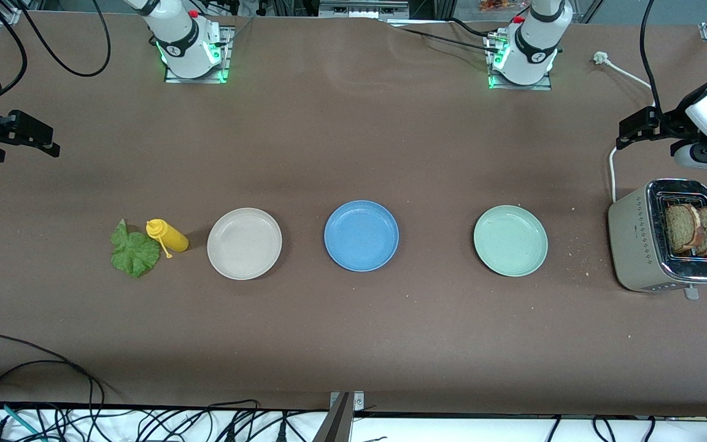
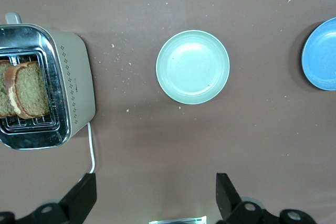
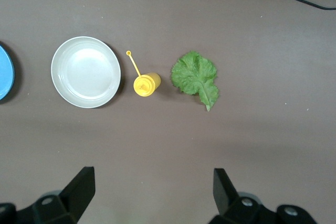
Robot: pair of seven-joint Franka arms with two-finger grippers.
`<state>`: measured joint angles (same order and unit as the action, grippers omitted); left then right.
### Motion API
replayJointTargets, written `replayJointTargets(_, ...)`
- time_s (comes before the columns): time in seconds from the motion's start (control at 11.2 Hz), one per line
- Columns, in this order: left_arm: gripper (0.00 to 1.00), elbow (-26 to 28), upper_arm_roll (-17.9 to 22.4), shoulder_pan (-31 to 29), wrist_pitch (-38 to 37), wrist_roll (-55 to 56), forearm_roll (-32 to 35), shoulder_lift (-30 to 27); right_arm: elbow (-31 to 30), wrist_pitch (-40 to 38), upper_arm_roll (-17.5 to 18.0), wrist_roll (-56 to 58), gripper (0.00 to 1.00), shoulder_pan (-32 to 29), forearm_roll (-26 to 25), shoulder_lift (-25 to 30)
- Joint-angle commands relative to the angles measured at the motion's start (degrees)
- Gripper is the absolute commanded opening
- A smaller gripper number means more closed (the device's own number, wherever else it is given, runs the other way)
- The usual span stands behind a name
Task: Make sandwich in blue plate with both arms
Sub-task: 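Move the left gripper toward the silver toaster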
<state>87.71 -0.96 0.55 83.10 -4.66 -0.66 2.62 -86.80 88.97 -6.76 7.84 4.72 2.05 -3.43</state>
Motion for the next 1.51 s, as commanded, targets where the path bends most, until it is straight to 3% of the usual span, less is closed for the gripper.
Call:
replayJointTargets(0.0,1.00,-2.72,-0.18,0.51,-1.27,0.53,-0.83,0.02,0.85,-0.72,-0.10,0.95,1.00,-0.15,0.06,-0.18)
replayJointTargets(1.42,1.00,-2.81,0.09,0.33,-2.50,0.18,-1.01,0.02,0.85,-0.72,-0.10,0.95,1.00,-0.15,-0.03,-0.18)
